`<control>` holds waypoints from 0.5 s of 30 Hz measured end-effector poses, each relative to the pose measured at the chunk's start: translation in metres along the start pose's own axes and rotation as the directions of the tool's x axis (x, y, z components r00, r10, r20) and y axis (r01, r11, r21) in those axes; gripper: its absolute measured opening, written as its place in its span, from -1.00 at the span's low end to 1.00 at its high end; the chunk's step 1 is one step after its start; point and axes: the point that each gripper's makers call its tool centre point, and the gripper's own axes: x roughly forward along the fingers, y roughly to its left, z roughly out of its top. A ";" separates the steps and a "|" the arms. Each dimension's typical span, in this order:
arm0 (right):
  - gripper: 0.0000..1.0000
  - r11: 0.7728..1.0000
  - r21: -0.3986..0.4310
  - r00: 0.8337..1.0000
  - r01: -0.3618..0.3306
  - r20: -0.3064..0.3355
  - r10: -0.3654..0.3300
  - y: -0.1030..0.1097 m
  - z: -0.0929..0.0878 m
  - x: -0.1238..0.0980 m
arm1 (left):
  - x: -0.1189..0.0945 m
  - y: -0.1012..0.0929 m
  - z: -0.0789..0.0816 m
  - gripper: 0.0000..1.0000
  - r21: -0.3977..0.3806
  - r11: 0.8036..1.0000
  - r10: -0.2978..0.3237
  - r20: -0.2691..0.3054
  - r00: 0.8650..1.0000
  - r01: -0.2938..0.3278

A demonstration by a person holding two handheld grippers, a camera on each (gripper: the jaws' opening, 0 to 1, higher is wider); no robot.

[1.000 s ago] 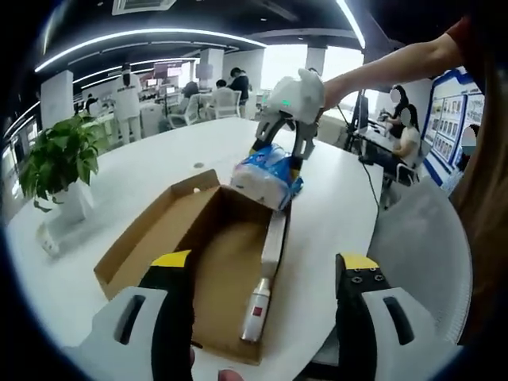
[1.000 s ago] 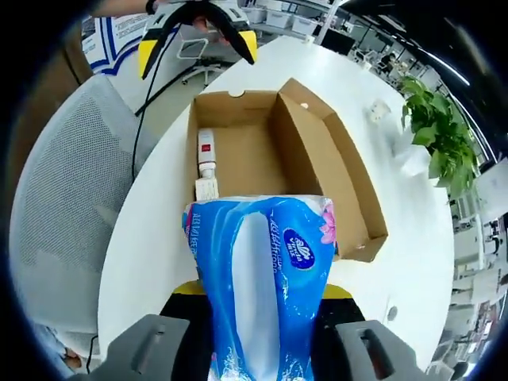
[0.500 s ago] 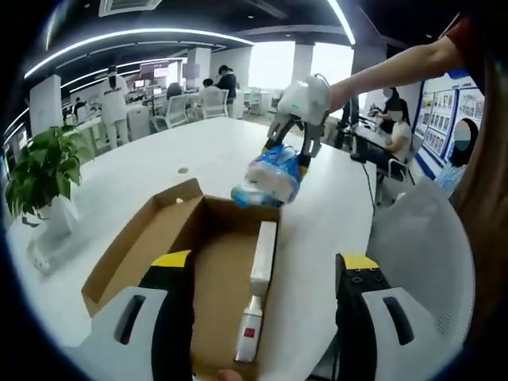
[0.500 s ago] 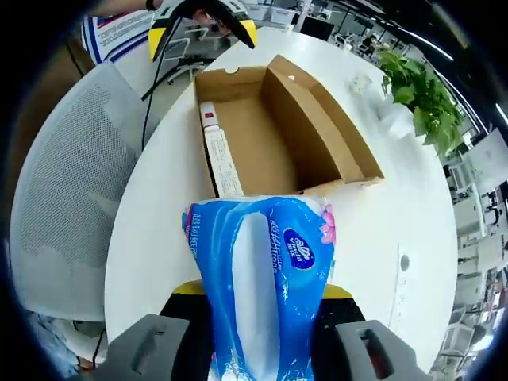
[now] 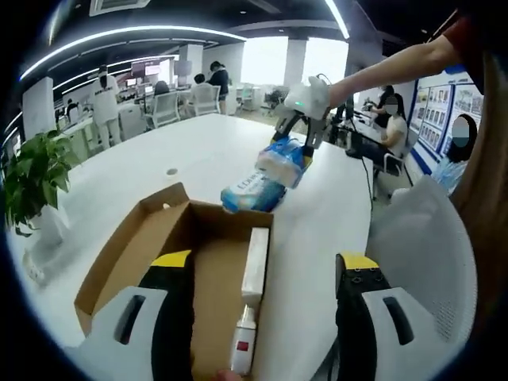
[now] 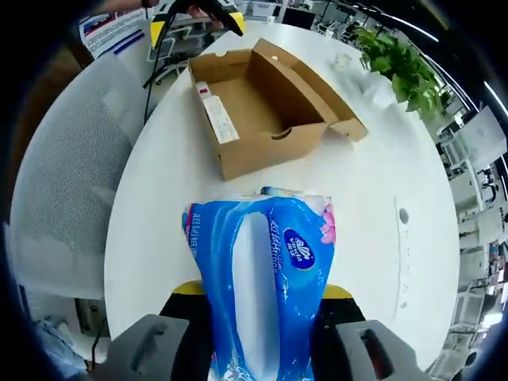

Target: Operate the shoe box by opening the lid, removing the specified soft item, and placing it in the target area until the item is outside and the box remains undamaged.

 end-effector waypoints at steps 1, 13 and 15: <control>-0.14 1.000 0.003 1.000 0.000 -0.002 0.000 0.000 -0.003 -0.001 | 0.002 0.001 0.000 0.44 0.001 1.000 -0.001 -0.002 1.000 0.001; -0.13 0.999 0.044 1.000 0.008 -0.026 -0.007 -0.009 -0.049 -0.007 | 0.008 -0.001 0.003 0.44 0.001 1.000 0.000 -0.016 1.000 0.001; -0.13 0.999 0.054 1.000 0.010 -0.029 -0.009 -0.011 -0.057 -0.008 | 0.008 0.000 0.003 0.44 -0.001 1.000 0.002 -0.019 1.000 -0.003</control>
